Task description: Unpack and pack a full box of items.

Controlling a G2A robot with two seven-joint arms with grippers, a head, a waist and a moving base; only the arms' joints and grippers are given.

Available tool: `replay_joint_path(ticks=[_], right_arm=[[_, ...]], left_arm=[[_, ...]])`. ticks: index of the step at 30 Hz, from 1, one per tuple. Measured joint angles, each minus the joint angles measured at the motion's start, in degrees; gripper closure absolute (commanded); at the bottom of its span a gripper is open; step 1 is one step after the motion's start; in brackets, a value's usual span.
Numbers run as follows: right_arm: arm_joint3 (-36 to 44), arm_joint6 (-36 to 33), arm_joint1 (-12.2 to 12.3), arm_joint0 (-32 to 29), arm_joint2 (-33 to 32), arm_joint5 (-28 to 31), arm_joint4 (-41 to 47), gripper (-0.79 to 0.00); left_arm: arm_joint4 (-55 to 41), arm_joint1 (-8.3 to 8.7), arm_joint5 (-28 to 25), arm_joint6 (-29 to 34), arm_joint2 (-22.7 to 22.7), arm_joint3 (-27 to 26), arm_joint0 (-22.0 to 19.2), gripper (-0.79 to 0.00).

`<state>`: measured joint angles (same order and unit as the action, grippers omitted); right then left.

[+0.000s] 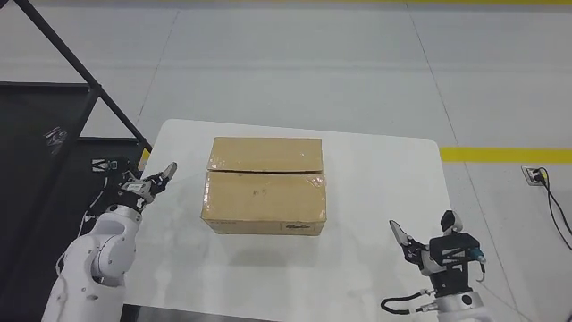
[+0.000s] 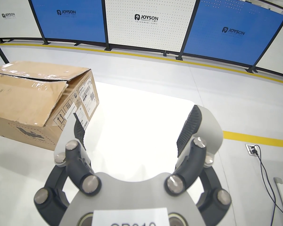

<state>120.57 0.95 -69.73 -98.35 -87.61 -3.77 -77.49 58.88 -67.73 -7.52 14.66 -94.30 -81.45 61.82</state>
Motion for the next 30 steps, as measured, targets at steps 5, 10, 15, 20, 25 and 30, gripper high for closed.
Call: replay_joint_path(ticks=[5,10,15,20,25,30], right_arm=[[-0.9,-0.3,-0.1,1.1,-0.4,0.7,1.7,-0.785],[-1.1,0.0,-0.3,1.1,-1.0,0.7,2.4,-0.785],[-1.6,0.8,-0.4,-0.2,-2.4,0.4,3.8,-0.785],[-2.0,0.9,-0.5,-0.9,-3.4,0.6,4.6,-0.785],[-2.2,0.2,-0.5,-0.7,-3.7,1.3,4.4,-0.785],[-2.5,-0.8,-0.6,0.1,-3.7,2.1,3.9,-0.785]], left_arm=[[5.1,-0.09,0.5,4.0,4.9,5.5,-8.3,-0.785],[4.8,-0.28,-5.2,6.8,8.4,12.9,-15.7,-0.785],[5.6,-0.60,-8.1,10.3,11.6,20.4,-21.8,-0.785],[6.9,-1.26,-10.4,10.1,15.5,26.2,-26.3,-0.785],[7.6,-1.86,-11.5,8.8,18.5,29.5,-28.6,-0.785],[6.9,-2.31,-11.9,8.3,20.0,31.6,-30.1,-0.785]])
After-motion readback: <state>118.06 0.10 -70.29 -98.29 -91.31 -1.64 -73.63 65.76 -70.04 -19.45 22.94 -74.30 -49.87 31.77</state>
